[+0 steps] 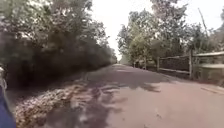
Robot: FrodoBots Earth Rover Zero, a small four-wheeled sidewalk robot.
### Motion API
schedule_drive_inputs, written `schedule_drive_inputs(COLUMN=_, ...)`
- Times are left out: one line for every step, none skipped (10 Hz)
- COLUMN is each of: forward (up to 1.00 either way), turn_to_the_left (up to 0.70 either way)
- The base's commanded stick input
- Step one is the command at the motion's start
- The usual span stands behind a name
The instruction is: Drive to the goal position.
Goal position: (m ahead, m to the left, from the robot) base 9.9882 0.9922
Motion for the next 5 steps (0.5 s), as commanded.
schedule_drive_inputs(forward=0.7, turn_to_the_left=0.0)
schedule_drive_inputs(forward=0.7, turn_to_the_left=0.0)
schedule_drive_inputs(forward=0.7, turn_to_the_left=0.0)
schedule_drive_inputs(forward=0.7, turn_to_the_left=0.0)
schedule_drive_inputs(forward=0.7, turn_to_the_left=0.0)
